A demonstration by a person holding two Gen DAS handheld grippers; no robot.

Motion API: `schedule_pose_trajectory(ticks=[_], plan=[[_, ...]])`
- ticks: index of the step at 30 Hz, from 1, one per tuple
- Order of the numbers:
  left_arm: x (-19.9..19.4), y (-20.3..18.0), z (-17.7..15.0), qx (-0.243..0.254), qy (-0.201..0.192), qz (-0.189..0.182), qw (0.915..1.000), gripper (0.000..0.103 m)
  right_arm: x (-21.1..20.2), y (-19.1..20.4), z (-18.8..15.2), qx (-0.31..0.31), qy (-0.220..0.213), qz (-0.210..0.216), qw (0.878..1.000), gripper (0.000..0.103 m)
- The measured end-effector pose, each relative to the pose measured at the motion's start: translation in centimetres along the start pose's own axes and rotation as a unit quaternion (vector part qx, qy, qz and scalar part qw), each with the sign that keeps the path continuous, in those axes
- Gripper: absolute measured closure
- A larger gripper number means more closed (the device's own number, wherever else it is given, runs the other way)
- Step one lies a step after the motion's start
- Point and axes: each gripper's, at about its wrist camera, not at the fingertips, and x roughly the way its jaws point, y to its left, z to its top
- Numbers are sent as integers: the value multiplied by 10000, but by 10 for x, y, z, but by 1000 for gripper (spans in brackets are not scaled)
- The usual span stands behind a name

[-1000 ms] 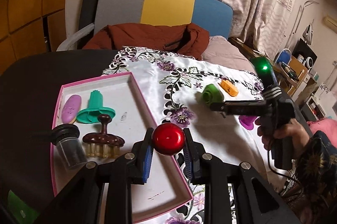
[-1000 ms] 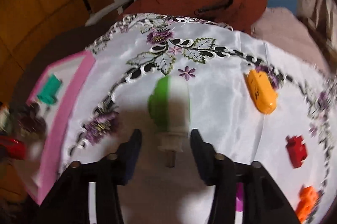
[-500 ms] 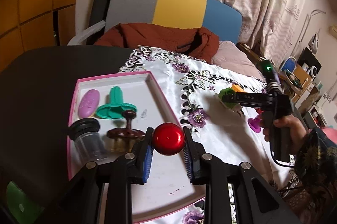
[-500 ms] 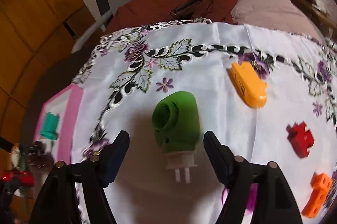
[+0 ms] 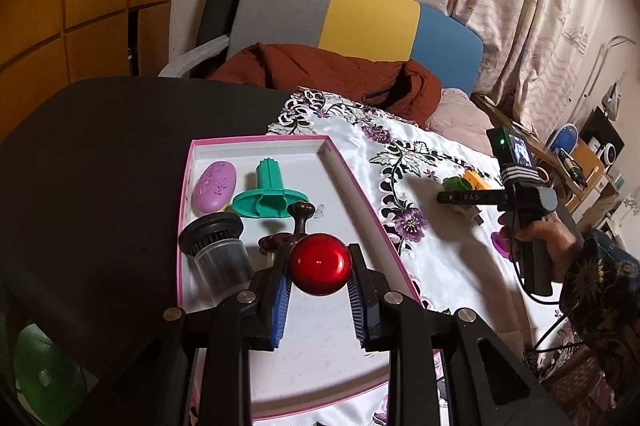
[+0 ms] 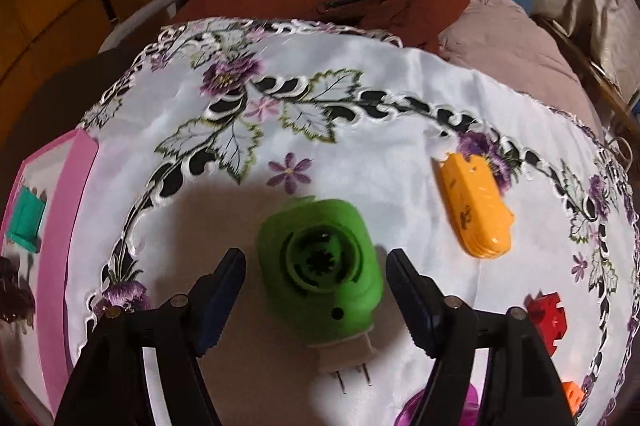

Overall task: Organize rigid objects
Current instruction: 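Carry the red tube over the tray with the left gripper while the right gripper lifts the plug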

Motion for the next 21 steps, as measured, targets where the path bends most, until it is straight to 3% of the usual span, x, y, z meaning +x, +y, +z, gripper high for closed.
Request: schedule_pose_trajectory(ticks=[3, 10, 14, 21], plan=[[-1, 1, 0, 3, -15, 5, 10000, 77, -4, -5, -4, 212, -53, 75, 9997, 49], [-1, 11, -4, -85, 30, 74, 9999, 77, -22, 5, -28, 134, 21, 75, 9999, 49], [-6, 18, -8, -108, 5, 150, 9998, 77, -27, 10, -44, 148, 215, 299, 9992, 49], [-13, 32, -21, -180, 90, 284, 9994, 77, -28, 8, -54, 67, 41, 383, 9992, 50]])
